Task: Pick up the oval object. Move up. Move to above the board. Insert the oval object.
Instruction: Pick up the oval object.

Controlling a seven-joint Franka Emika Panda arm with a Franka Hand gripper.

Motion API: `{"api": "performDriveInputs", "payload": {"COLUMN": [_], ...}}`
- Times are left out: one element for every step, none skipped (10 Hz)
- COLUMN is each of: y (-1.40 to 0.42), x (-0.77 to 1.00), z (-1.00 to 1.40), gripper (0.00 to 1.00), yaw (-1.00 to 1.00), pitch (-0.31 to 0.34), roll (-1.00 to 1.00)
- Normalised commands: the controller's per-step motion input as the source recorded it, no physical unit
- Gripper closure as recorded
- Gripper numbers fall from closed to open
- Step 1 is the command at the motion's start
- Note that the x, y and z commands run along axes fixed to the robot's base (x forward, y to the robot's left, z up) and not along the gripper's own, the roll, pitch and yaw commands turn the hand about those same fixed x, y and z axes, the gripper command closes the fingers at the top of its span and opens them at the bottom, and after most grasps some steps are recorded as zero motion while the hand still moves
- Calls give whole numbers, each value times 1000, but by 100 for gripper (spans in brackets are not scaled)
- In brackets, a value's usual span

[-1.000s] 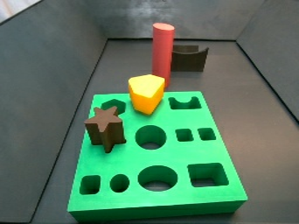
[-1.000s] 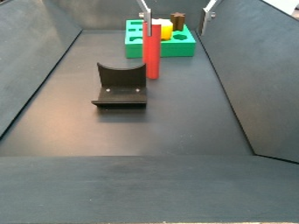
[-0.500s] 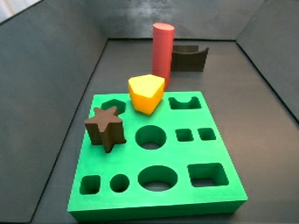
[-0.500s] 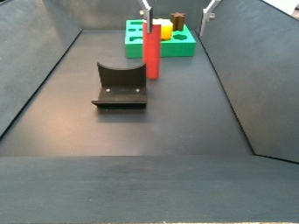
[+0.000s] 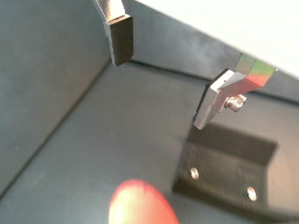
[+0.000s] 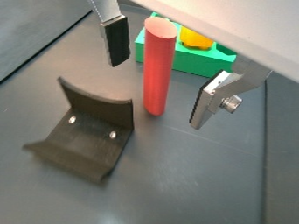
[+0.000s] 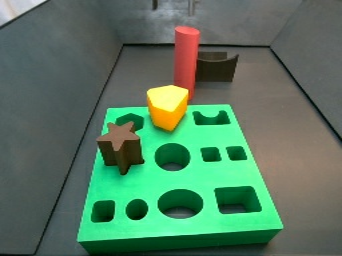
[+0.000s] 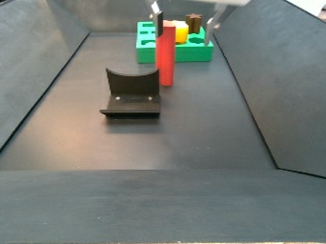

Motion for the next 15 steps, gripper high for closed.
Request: {"api": "performDriveInputs", "payload": {"y": [-303,-289,-314,-357,-340,-303,-194,-200,-74,0,-234,-283,-40,0,-89], "x": [409,383,506,569,434,346,189,183,123,0,-9,-60,0,0,0], "z": [-140,0,0,-26,-117,-169,-266,-229,-86,0,-169,-209,-129,-77,-200], "gripper": [0,0,0,0,0,0,0,0,0,0,0,0,0,0,0], "yaw": [-486,-543,-431,-366,-331,-294,-249,-211,-194,-6,-77,-114,-51,0,-69], "pitch": [0,0,0,0,-1,-27,-79,-70,-36,0,-127,-174,-90,-43,-83], "roll": [-129,-131,-137,-103,-116,-116,-166,-110,-97,0,-63,-114,-76,-54,-63]}}
